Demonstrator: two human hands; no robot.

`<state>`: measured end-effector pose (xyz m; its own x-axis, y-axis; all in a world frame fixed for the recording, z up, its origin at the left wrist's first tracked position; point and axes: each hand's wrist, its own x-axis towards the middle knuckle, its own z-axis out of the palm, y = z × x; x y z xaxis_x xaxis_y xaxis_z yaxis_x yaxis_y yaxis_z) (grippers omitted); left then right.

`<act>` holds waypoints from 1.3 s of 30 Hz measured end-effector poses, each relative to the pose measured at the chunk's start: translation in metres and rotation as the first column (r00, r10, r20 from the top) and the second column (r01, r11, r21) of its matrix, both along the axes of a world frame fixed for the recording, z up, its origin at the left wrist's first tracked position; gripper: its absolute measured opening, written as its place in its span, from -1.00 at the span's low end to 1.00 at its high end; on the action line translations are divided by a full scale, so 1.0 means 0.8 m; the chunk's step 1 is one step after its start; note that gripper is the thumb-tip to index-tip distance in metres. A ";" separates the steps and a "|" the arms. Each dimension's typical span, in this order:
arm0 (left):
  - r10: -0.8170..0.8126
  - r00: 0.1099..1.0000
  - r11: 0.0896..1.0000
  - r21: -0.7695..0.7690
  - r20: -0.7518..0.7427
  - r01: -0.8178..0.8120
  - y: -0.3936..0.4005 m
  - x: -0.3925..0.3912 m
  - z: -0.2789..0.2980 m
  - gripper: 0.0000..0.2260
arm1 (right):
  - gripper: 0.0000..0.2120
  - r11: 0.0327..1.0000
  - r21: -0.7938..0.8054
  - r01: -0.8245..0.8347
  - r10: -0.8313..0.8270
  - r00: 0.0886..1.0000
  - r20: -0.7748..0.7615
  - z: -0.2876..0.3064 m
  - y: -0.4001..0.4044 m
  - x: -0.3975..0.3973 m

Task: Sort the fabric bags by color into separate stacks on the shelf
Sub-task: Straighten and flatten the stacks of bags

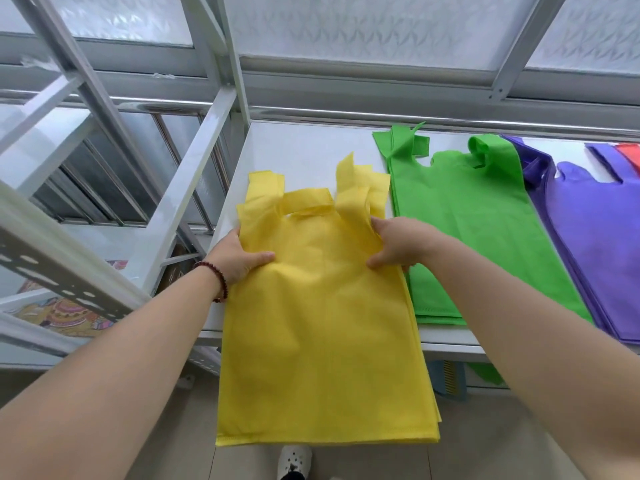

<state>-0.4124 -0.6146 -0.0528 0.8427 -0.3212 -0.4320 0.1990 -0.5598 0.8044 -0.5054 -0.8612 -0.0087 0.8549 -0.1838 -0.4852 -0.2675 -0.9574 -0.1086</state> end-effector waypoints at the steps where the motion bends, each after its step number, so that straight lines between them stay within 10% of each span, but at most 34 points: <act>1: -0.003 1.000 1.000 -0.007 -0.005 0.003 0.000 0.000 0.000 -0.30 | -0.08 0.995 -0.094 -0.042 0.043 0.999 0.008 0.001 -0.003 0.005; 4: -0.009 1.000 1.000 0.004 -0.012 0.009 0.000 0.000 0.002 -0.30 | 0.12 0.985 -0.155 -0.070 0.077 0.996 0.039 0.003 -0.008 0.019; 12: -0.012 1.000 1.000 0.010 -0.010 0.012 0.001 0.001 0.000 -0.33 | -0.09 0.900 0.433 0.047 -0.198 0.930 0.311 -0.014 -0.006 0.029; 18: 0.038 0.997 0.999 0.002 -0.068 -0.038 -0.001 0.002 -0.001 -0.46 | -0.49 0.466 0.676 0.571 -0.805 0.590 0.057 -0.035 -0.008 0.033; 24: 0.256 0.883 0.948 -0.074 -0.394 -0.308 -0.005 0.010 0.015 -0.55 | -0.72 0.085 0.776 0.625 -0.884 0.407 -0.231 -0.025 -0.005 0.019; 28: 0.121 0.898 0.989 -0.031 -0.422 -0.148 -0.010 0.018 0.028 -0.58 | -0.70 0.233 0.783 0.577 -0.809 0.561 -0.173 -0.020 -0.004 0.012; 35: 0.156 0.947 0.980 0.074 0.281 -0.183 -0.044 0.015 0.017 -0.52 | -0.66 0.461 0.751 0.473 -0.799 0.589 0.119 -0.039 0.002 0.003; 39: 0.217 0.973 0.970 0.092 0.082 -0.224 -0.054 0.030 0.023 -0.43 | -0.52 0.437 0.796 0.418 -0.798 0.588 0.130 -0.041 0.003 0.002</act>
